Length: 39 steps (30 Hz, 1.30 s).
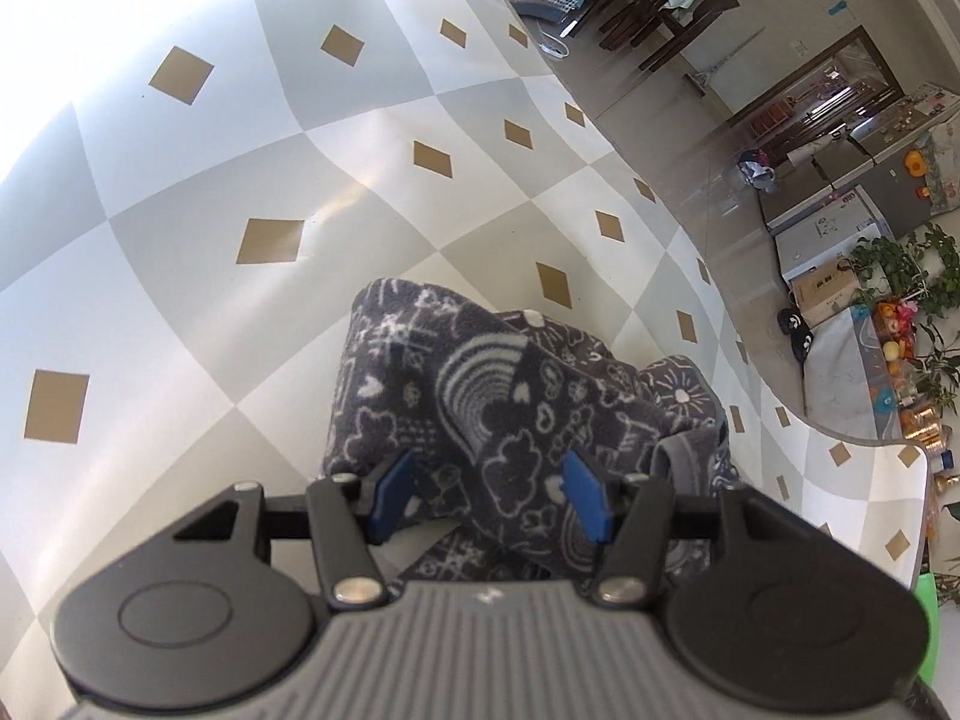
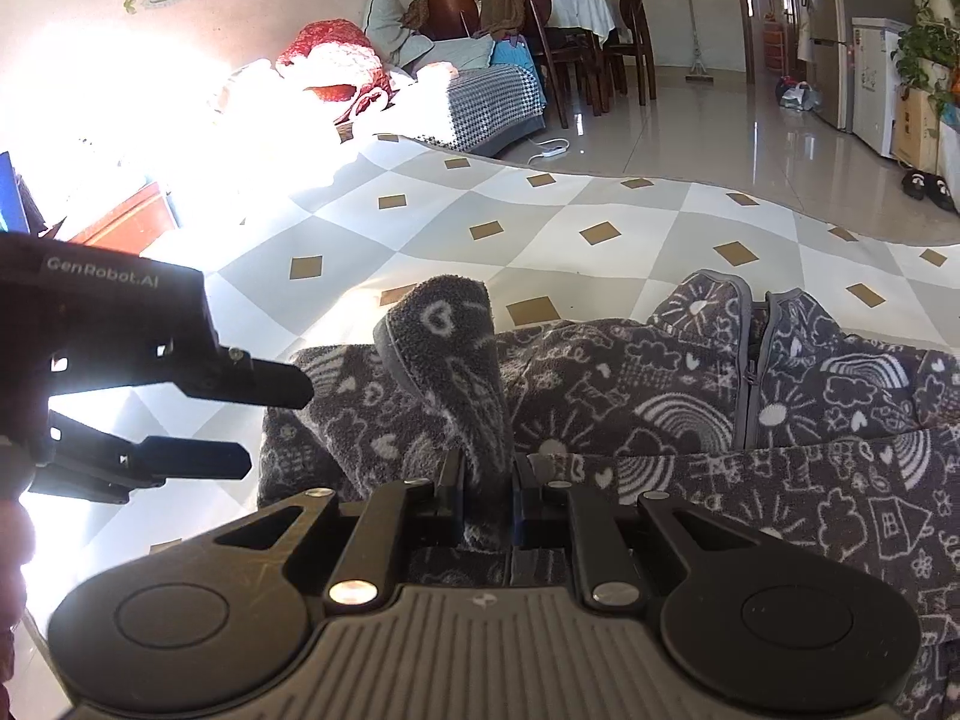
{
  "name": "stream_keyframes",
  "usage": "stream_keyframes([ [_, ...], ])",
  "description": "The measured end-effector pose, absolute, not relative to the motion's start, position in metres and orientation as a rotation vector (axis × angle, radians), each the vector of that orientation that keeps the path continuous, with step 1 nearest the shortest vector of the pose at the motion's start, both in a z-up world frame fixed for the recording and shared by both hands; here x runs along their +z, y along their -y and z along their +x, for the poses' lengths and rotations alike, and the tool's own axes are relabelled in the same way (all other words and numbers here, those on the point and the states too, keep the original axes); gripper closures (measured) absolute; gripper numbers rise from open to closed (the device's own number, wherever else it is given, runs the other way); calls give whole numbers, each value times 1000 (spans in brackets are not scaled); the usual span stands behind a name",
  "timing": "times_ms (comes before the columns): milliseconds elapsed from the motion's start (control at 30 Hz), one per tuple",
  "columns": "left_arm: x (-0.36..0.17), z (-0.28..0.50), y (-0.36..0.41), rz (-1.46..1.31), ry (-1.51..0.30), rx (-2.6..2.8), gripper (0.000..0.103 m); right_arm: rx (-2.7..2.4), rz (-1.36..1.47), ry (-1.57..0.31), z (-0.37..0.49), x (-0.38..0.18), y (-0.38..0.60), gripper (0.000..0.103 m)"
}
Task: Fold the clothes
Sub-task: 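Carry the held sleeve over the jacket front with the left gripper while the right gripper holds the jacket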
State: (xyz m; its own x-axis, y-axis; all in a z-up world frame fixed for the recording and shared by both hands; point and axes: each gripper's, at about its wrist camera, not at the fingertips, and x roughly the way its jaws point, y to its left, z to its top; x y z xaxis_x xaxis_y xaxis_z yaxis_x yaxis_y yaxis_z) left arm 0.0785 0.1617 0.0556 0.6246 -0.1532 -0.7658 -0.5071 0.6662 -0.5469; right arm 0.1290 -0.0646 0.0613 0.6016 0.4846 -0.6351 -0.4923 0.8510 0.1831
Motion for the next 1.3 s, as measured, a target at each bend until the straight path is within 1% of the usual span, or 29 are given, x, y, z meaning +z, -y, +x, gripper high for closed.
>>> stream_keyframes([
  [167, 42, 78, -167, -850, -941, 262, 50, 528, 32, -704, 132, 69, 72, 89],
  [300, 37, 80, -161, -823, -964, 249, 45, 499, 78, -681, 137, 79, 82, 89],
  [367, 33, 81, -157, -807, -982, 252, 44, 457, 99, -670, 139, 82, 90, 89],
  [467, 25, 82, -154, -808, -1008, 262, 44, 369, 153, -697, 146, 79, 104, 89],
  [500, 23, 82, -153, -807, -1017, 265, 41, 348, 164, -718, 149, 76, 108, 88],
  [567, 19, 84, -150, -802, -1032, 269, 39, 334, 182, -770, 154, 68, 115, 86],
  [600, 17, 84, -149, -802, -1039, 270, 39, 331, 205, -798, 156, 63, 119, 80],
  [633, 16, 84, -149, -806, -1043, 269, 38, 328, 232, -823, 158, 58, 123, 71],
  [733, 15, 84, -148, -812, -1047, 269, 35, 315, 259, -855, 162, 53, 133, 60],
  [900, 14, 83, -152, -813, -1046, 289, 33, 308, 210, -874, 169, 52, 142, 54],
  [1100, 13, 84, -152, -807, -1049, 296, 33, 344, 108, -893, 180, 52, 152, 52],
  [1300, 11, 88, -142, -779, -1063, 288, 31, 331, 138, -925, 192, 36, 166, 51],
])
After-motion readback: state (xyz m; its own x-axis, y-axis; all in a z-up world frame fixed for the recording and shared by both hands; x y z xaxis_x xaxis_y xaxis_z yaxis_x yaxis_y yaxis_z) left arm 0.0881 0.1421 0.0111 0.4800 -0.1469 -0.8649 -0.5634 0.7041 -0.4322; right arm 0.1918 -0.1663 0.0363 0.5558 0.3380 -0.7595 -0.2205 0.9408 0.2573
